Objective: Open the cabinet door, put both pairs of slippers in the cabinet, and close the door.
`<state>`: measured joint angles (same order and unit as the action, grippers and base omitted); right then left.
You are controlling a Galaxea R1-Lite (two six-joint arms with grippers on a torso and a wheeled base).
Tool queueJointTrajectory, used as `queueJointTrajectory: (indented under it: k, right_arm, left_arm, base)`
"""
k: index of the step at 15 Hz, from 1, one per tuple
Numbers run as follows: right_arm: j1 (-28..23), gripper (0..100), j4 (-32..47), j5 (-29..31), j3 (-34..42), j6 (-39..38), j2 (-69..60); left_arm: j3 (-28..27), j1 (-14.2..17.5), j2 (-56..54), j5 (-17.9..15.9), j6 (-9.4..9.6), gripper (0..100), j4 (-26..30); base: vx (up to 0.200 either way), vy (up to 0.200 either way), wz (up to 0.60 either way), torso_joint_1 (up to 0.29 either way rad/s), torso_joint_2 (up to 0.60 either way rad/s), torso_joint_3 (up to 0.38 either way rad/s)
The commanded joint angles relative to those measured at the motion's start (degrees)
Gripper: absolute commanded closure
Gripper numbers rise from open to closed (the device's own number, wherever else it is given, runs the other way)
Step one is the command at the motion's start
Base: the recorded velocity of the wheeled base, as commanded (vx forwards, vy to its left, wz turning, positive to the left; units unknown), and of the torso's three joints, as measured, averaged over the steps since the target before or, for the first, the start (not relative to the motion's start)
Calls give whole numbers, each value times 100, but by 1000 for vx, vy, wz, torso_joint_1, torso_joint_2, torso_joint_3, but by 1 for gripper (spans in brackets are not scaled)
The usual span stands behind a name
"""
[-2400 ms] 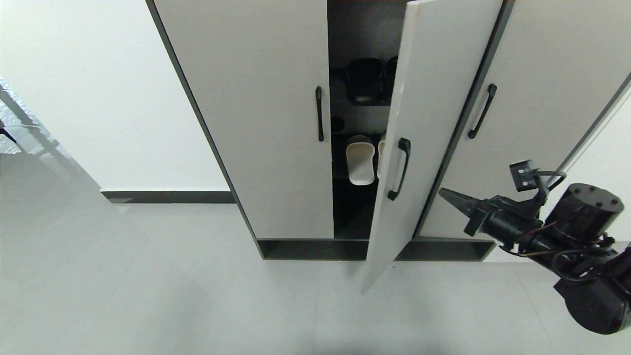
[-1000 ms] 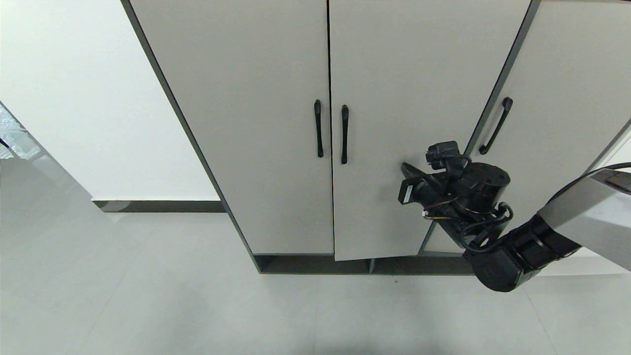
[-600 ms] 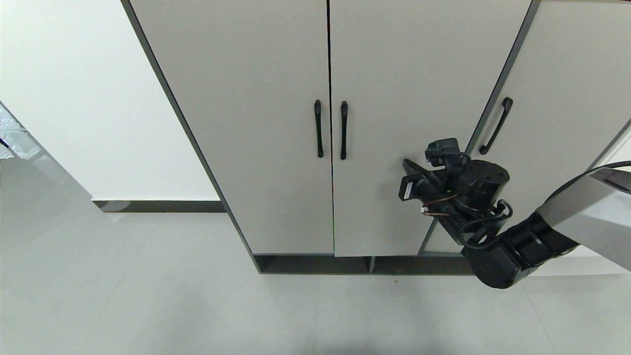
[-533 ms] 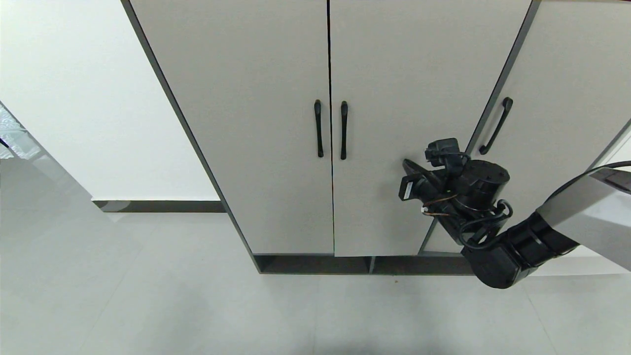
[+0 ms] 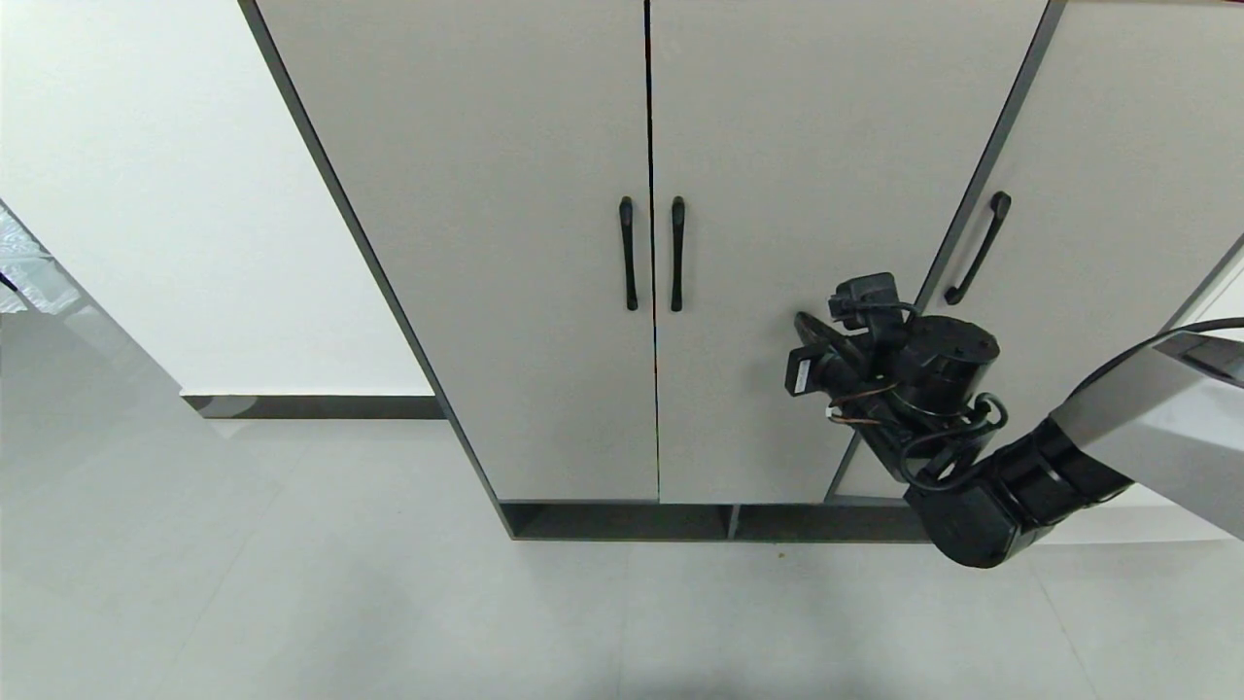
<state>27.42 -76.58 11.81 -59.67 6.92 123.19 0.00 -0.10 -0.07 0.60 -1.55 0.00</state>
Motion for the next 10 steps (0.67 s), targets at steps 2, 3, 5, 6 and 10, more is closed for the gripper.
queueJointTrajectory:
  k: [2, 3, 5, 6, 10]
  right_arm:
    - [1, 100, -15, 207, 0, 81, -40]
    - [1, 100, -59, 287, 43, 151, -40]
    - [211, 100, -305, 313, 369, 178, -401]
    - [378, 100, -296, 313, 659, 186, -805]
    - [449, 100, -129, 779, 2663, 512, -3081]
  left_arm:
    - [0, 1, 7, 2, -3, 100, 0]
    - [0, 1, 7, 2, -3, 100, 0]
    - [0, 1, 7, 2, 23, 100, 0]
    - [0, 1, 7, 2, 23, 100, 0]
    - [0, 1, 7, 2, 41, 100, 0]
  base:
    - [0, 0, 0, 0, 0, 0]
    - [0, 0, 0, 0, 0, 0]
    - [0, 0, 0, 0, 0, 0]
    - [0, 0, 0, 0, 0, 0]
    - [0, 0, 0, 0, 0, 0]
